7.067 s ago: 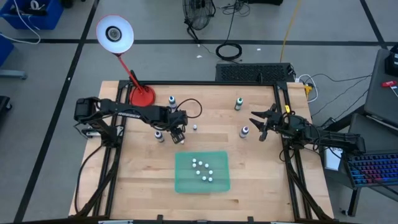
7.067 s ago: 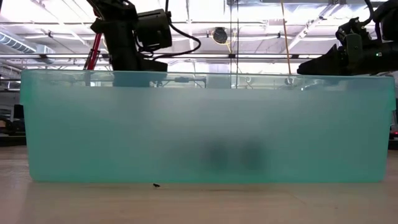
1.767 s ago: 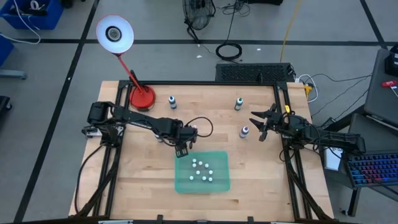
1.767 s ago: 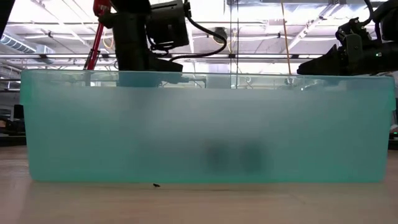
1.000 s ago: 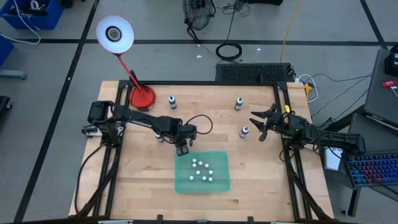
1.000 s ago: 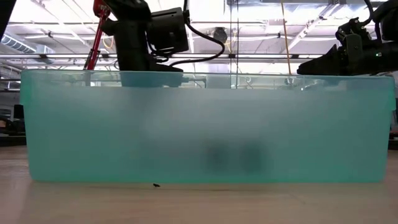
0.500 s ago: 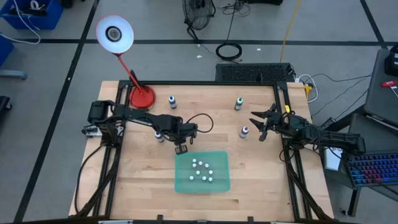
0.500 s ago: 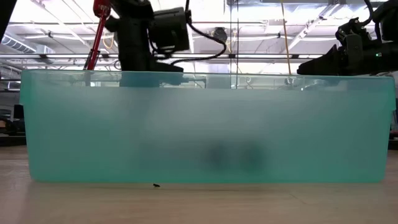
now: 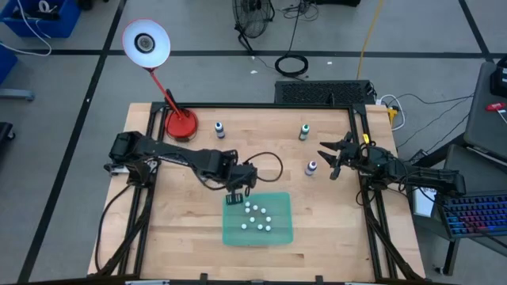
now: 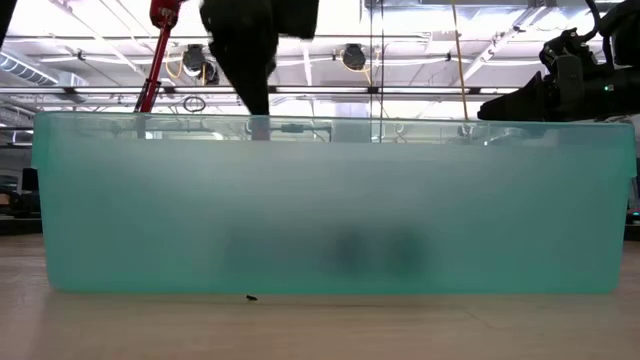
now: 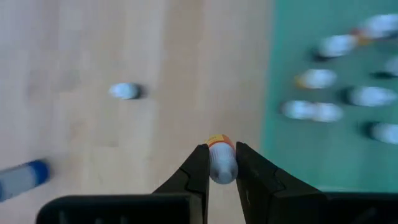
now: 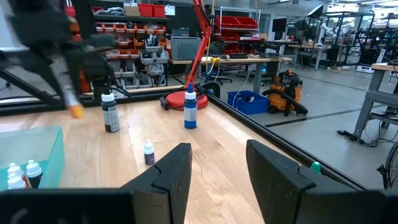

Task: Pick & Place food coloring
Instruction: Put the small yellow food coloring bottle into the blue bin

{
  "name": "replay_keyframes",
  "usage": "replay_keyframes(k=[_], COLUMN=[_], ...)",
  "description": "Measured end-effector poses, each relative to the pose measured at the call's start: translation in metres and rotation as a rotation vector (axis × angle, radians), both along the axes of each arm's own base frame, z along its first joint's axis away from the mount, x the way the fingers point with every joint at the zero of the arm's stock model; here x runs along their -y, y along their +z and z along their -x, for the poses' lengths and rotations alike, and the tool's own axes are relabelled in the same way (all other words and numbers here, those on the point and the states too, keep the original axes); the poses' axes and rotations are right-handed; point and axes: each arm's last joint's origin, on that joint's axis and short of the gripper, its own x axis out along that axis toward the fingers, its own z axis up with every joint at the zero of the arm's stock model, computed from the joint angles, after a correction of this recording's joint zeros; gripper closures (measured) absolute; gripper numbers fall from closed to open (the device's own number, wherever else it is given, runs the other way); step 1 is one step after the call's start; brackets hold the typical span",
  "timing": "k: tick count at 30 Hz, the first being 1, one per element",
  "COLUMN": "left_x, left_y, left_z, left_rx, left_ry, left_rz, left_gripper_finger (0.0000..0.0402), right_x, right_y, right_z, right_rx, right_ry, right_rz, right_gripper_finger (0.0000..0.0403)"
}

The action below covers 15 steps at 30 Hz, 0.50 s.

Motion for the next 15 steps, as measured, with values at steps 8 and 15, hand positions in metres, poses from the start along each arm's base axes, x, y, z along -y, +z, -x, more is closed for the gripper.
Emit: replay_keyframes(k=[8,15], left_x=[0.047,0.067], left_y=[-0.003,-0.030], left_z=[0.010,0.013], left_rx=[-0.015,0.044], left_ry=[-0.102,-0.128], left_rz=[0.096,0.138], left_gripper_finger=[0.0348,0.0347], right_x=[0.000,0.000], right_y=[0.000,0.000], right_z=[0.000,0.000], right_rx=[0.000,0.000], right_ry=[0.000,0.000], right_rz=[0.000,0.000], right_gripper_finger=[0.0261,0.0261])
